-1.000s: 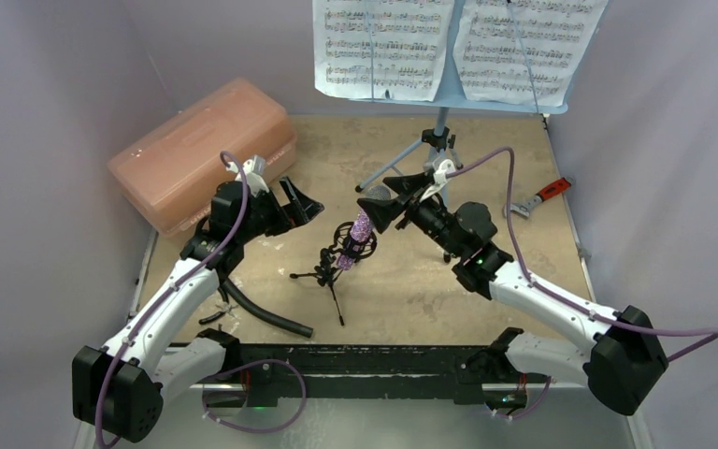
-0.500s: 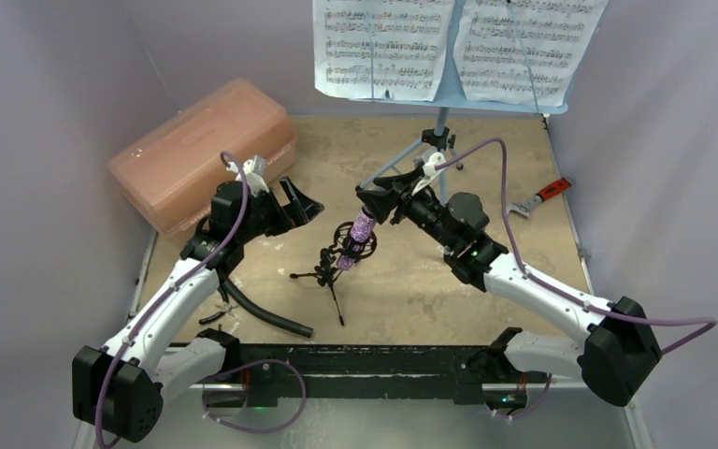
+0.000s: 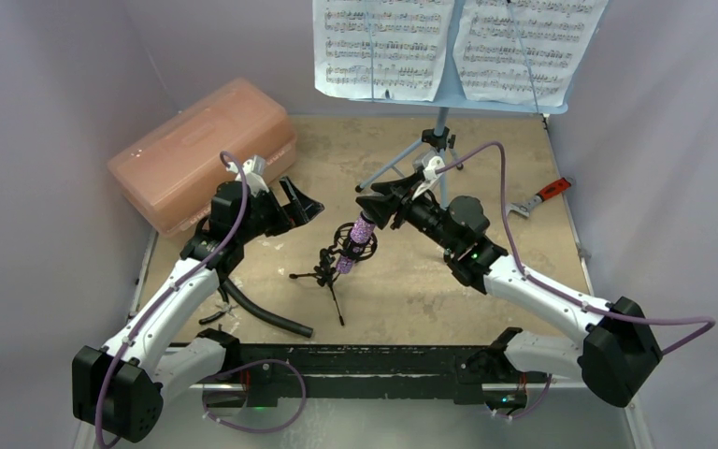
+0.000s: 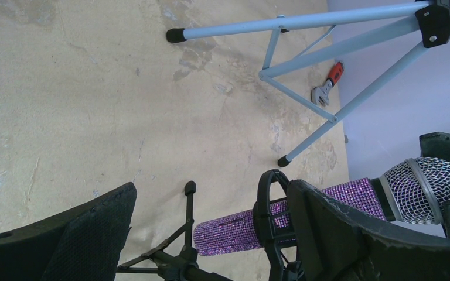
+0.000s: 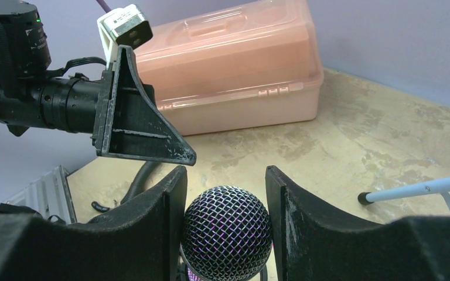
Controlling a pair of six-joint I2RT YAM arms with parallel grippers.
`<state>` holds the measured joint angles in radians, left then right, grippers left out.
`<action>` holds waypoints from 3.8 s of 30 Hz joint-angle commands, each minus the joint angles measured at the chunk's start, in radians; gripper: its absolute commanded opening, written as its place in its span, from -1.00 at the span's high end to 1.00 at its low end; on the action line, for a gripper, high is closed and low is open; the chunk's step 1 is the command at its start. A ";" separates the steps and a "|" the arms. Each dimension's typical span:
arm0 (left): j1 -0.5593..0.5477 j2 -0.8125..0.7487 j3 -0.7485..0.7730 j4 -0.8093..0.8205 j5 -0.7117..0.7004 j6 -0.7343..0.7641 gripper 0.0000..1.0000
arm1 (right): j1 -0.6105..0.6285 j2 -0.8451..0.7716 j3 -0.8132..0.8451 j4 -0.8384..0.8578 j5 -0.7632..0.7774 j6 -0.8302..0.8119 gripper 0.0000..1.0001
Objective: Set up the instrument practice props
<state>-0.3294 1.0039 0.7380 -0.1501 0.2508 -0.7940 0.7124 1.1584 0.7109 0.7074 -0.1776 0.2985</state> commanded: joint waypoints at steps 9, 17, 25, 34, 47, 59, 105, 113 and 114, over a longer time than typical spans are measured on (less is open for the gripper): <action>0.004 -0.016 0.000 0.051 0.011 -0.017 -0.99 | 0.006 -0.003 -0.035 0.034 -0.066 0.037 0.52; 0.005 -0.024 -0.009 0.081 0.013 -0.030 -0.99 | 0.008 0.013 -0.043 0.031 -0.092 0.043 0.57; 0.003 -0.025 -0.014 0.098 0.016 -0.034 -0.99 | 0.007 0.025 -0.053 0.024 -0.119 0.055 0.61; 0.003 -0.022 -0.019 0.128 0.021 -0.050 -0.99 | 0.007 0.020 -0.046 0.017 -0.117 0.056 0.59; 0.005 -0.028 -0.027 0.135 0.025 -0.072 -0.99 | 0.006 -0.022 0.026 -0.015 -0.090 0.041 0.10; 0.004 -0.031 -0.037 0.208 0.037 -0.106 -0.99 | 0.006 -0.120 0.037 -0.068 -0.012 0.075 -0.52; 0.004 -0.133 0.022 0.118 0.004 0.010 -0.99 | -0.126 -0.300 -0.041 -0.020 -0.066 0.257 -0.79; 0.004 -0.167 0.040 0.119 0.057 0.068 -0.99 | -0.250 -0.340 -0.065 -0.058 -0.101 0.289 -0.79; 0.005 -0.169 0.043 0.114 0.064 0.080 -0.99 | -0.259 -0.347 -0.070 -0.064 -0.099 0.289 -0.80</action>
<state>-0.3294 0.8597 0.7204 -0.0700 0.2703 -0.7734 0.4877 0.8474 0.6460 0.6189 -0.2474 0.5613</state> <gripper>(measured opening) 0.994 0.893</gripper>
